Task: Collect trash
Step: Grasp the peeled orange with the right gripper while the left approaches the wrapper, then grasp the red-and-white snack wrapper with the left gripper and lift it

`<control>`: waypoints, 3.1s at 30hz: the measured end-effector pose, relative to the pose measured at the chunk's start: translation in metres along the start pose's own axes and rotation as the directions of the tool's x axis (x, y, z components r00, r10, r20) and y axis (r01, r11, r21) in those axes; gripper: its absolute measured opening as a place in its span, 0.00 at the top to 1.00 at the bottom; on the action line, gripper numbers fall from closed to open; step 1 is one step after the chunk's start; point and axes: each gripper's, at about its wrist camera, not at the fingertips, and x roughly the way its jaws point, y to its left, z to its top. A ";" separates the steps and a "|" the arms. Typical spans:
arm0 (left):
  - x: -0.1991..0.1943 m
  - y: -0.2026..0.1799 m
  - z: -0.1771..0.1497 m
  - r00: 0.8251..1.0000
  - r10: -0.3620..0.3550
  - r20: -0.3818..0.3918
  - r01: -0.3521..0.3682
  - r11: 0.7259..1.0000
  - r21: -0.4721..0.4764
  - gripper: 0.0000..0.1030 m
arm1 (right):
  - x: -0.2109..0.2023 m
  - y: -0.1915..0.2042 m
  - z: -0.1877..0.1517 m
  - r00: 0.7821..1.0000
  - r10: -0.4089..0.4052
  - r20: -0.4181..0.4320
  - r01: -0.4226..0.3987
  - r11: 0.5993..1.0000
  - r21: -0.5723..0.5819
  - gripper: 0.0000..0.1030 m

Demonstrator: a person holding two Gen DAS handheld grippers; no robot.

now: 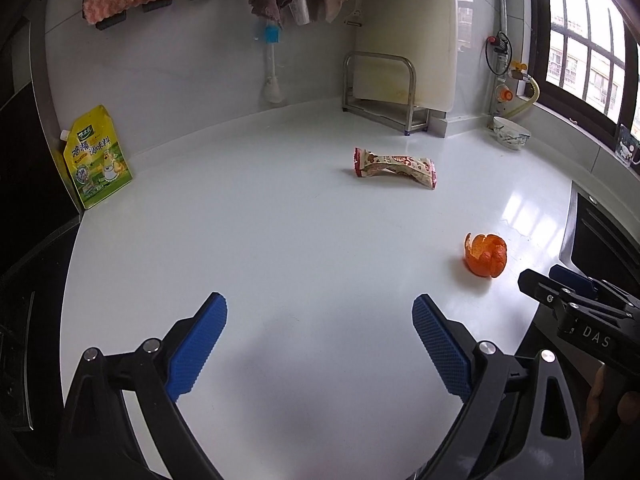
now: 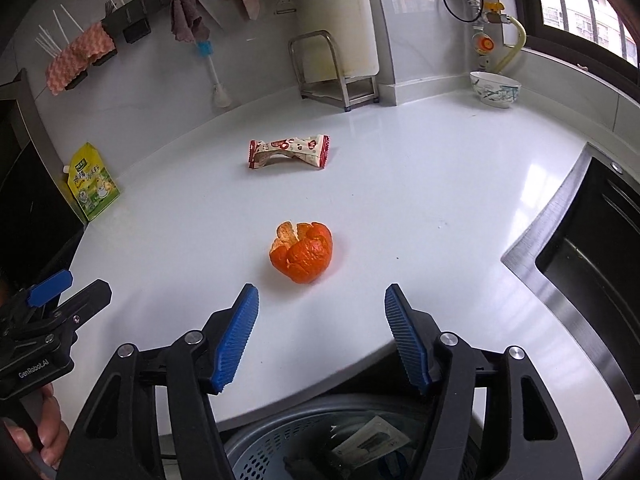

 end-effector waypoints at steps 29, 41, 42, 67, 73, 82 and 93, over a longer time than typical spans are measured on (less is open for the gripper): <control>0.042 0.007 0.031 0.999 -0.004 -0.045 0.002 0.999 -0.036 0.09 | 0.064 0.024 0.021 0.995 -0.095 -0.022 0.091 0.987 -0.136 0.70; 0.084 -0.031 0.073 0.997 -0.005 -0.072 -0.002 0.995 -0.101 0.08 | 0.044 -0.025 0.044 0.997 -0.069 0.024 0.070 0.996 -0.056 0.73; 0.090 -0.036 0.077 0.997 -0.004 -0.080 -0.005 0.994 -0.112 0.08 | 0.043 -0.031 0.046 0.997 -0.074 0.029 0.075 0.996 -0.054 0.73; 0.198 -0.107 0.145 0.968 0.200 -0.154 -0.232 0.946 -0.229 0.08 | 0.026 -0.095 0.041 0.987 -0.100 0.126 0.091 0.993 0.074 0.73; 0.222 -0.107 0.146 0.954 0.216 -0.209 -0.261 0.939 -0.222 0.21 | 0.025 -0.094 0.041 0.988 -0.090 0.129 0.081 0.994 0.068 0.73; 0.217 -0.106 0.136 0.963 0.178 -0.204 -0.215 0.961 -0.175 0.67 | 0.025 -0.098 0.041 0.989 -0.082 0.122 0.072 0.994 0.084 0.73; 0.167 -0.094 0.107 0.980 0.124 -0.157 -0.140 0.985 -0.097 0.71 | 0.009 -0.099 0.031 0.990 -0.088 0.112 0.075 0.991 0.113 0.73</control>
